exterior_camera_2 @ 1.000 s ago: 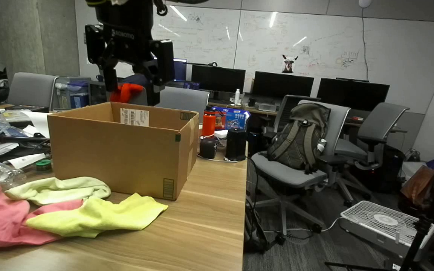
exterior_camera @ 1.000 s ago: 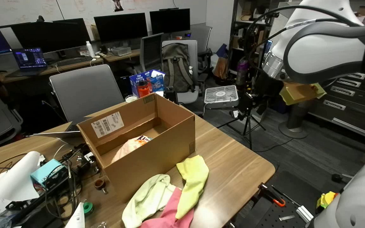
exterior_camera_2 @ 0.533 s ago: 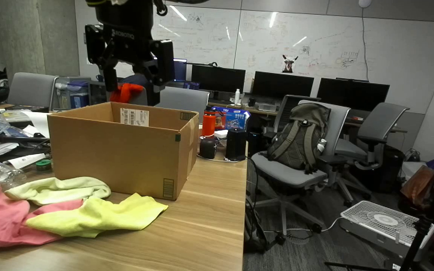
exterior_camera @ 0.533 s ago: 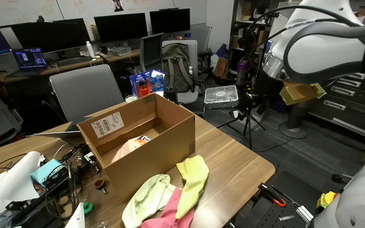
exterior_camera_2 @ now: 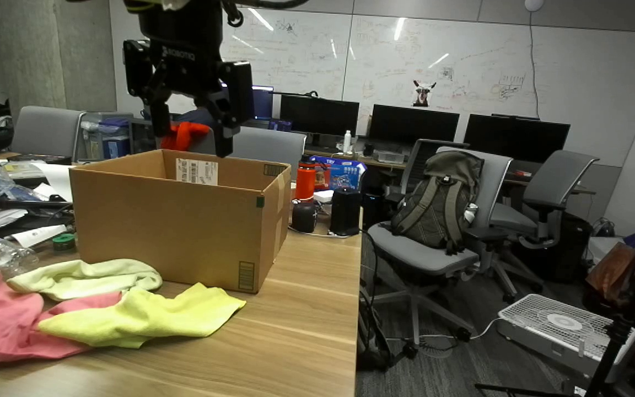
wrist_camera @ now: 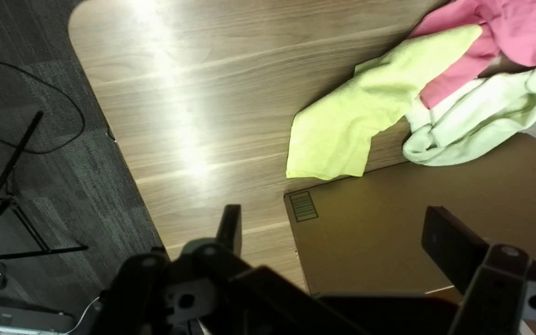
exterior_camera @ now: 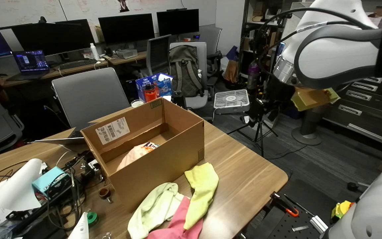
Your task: Put the yellow and pink clothes in the box.
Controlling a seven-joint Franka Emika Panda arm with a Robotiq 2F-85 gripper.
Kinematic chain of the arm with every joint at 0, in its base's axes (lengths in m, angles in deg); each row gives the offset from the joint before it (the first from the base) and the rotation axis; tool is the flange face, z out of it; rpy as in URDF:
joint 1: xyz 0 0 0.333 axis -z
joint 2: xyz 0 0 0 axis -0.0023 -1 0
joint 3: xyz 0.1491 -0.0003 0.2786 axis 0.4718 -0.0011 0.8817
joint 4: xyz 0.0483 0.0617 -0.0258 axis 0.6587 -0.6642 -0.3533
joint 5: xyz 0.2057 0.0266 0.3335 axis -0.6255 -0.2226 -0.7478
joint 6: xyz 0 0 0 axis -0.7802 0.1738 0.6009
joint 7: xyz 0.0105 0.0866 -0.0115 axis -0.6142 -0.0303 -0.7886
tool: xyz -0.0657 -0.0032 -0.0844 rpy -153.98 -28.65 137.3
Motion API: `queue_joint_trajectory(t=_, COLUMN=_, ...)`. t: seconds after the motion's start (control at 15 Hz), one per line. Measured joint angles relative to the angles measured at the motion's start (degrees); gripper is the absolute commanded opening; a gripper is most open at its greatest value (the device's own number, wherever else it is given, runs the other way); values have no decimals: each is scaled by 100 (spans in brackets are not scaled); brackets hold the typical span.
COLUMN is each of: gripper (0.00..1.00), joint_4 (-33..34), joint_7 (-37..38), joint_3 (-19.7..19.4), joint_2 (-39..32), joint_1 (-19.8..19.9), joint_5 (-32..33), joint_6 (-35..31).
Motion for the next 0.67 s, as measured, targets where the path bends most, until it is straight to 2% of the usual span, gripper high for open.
queue_joint_trajectory(t=0.67, gripper=100, joint_4=14, joint_7=-64, joint_3=277, joint_2=-323, joint_1=-155, joint_5=0, joint_6=-7)
